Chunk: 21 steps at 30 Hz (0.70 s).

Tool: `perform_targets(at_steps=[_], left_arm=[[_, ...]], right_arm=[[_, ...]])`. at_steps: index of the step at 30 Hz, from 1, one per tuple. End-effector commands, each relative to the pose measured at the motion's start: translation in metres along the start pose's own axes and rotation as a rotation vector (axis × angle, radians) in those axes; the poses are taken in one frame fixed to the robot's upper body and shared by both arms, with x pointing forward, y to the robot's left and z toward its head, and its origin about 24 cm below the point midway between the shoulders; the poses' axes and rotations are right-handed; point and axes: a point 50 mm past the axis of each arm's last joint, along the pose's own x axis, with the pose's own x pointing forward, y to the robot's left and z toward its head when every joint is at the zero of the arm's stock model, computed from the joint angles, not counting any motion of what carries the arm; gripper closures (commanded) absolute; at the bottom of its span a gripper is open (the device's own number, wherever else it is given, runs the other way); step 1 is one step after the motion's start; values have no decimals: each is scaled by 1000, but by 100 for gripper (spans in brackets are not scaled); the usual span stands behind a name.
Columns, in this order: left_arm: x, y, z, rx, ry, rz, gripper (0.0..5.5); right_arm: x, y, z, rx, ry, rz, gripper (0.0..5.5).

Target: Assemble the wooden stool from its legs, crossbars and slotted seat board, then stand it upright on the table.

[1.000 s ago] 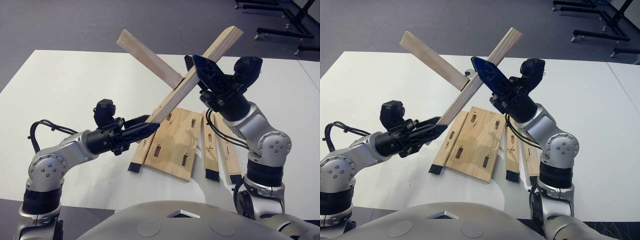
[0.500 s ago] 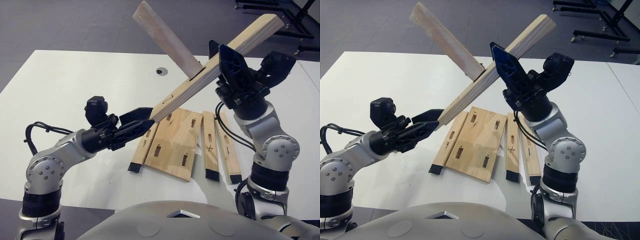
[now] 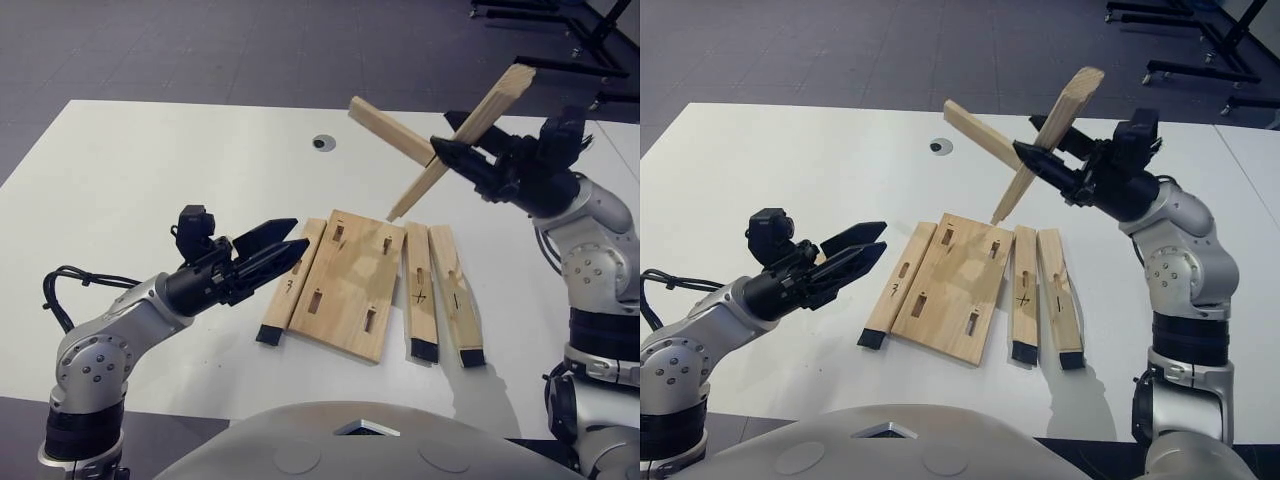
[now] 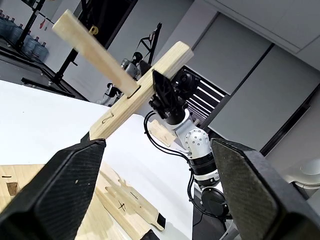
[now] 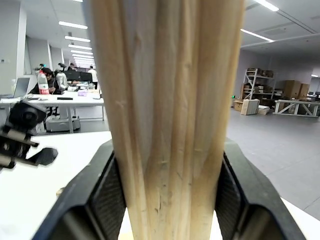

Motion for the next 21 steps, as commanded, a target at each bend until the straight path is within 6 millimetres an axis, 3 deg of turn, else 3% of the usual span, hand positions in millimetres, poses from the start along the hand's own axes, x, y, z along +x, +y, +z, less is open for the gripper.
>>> perform_targets(at_steps=[1, 5, 17, 21], left_arm=[[-1, 1, 1, 14, 55, 10, 166], [-3, 3, 1, 6, 79, 20, 166], [-4, 3, -3, 6, 129, 15, 166], [-5, 3, -3, 16, 137, 12, 166]], right_arm=[[-7, 4, -15, -27, 32, 8, 341], [-14, 4, -25, -72, 65, 14, 341], [-12, 7, -28, 29, -16, 75, 341], [-17, 7, -35, 32, 41, 96, 341]])
